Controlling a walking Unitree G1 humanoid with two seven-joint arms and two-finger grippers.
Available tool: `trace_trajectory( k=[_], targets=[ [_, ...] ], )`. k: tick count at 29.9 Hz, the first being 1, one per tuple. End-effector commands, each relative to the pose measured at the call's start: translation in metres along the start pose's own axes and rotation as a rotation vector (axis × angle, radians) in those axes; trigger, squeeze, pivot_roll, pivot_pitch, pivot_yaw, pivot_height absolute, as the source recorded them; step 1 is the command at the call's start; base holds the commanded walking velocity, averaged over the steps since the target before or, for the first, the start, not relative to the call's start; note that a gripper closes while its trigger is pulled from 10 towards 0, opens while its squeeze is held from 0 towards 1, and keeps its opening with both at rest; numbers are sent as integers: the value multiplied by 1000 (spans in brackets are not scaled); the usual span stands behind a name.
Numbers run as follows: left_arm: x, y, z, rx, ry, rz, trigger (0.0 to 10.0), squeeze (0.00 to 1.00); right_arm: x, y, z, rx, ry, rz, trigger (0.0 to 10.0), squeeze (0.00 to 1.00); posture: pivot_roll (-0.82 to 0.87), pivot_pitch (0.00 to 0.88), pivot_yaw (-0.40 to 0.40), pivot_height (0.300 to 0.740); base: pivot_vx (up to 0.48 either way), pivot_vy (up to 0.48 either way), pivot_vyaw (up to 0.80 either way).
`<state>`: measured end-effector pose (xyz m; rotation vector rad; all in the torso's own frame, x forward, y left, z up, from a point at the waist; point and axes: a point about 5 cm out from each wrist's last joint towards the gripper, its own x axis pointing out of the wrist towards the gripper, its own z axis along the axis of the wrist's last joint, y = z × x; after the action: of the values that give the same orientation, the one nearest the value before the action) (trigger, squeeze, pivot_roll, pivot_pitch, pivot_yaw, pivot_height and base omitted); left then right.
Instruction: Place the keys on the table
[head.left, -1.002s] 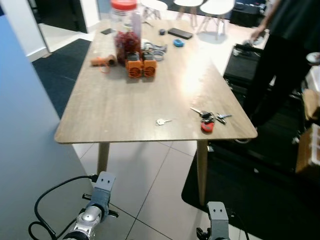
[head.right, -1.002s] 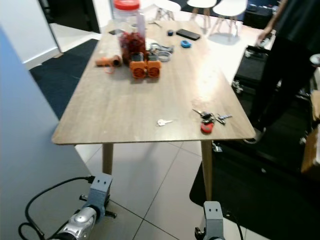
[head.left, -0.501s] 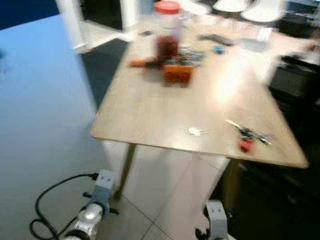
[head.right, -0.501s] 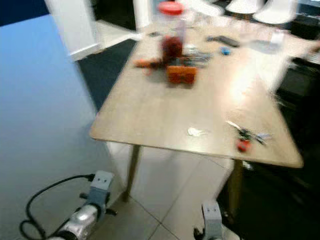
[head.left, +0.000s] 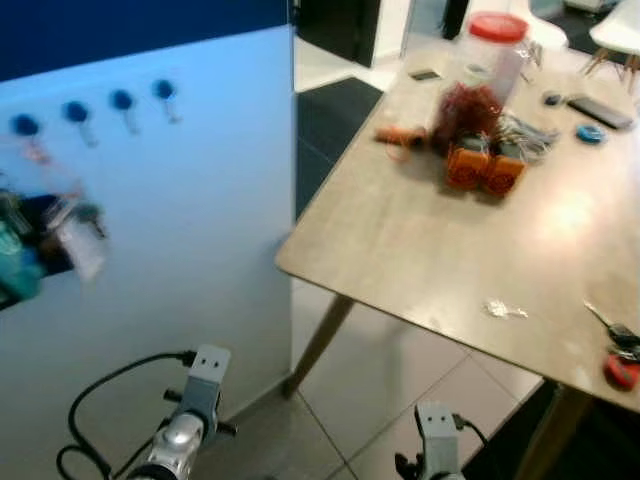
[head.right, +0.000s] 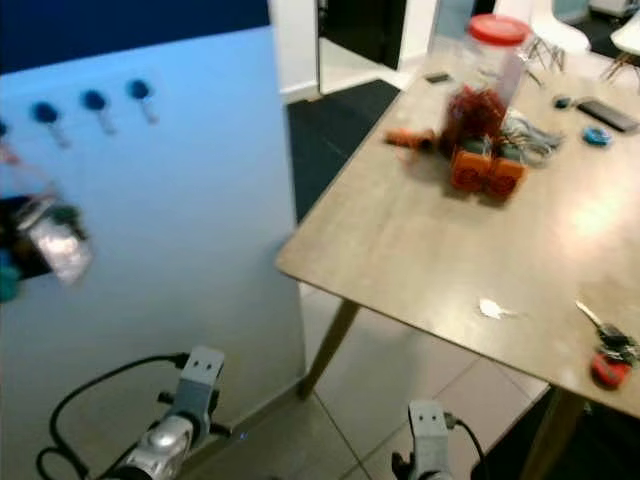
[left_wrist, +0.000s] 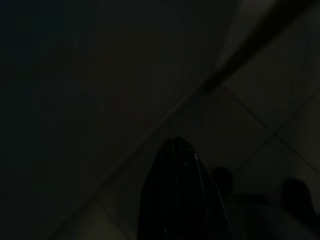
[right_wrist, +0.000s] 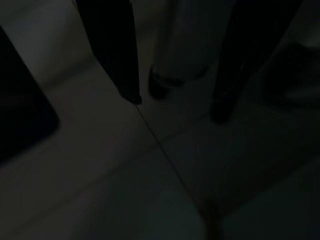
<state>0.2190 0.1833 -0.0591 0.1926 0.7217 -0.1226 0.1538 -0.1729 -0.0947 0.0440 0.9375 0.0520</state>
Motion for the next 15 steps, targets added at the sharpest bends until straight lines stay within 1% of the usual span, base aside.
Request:
trace_trajectory(
  k=[1, 15],
  targets=[
    [-2, 0, -6, -12, 23, 6, 10000, 0, 0, -1, -2, -9, 13, 1, 10000, 0, 68, 32, -21, 740, 0, 0, 800],
    [-2, 2, -8, -10, 32, 5, 10000, 0, 0, 2, -2, -6, 16, 6, 10000, 0, 72, 33, -15, 740, 0, 0, 800]
  ],
)
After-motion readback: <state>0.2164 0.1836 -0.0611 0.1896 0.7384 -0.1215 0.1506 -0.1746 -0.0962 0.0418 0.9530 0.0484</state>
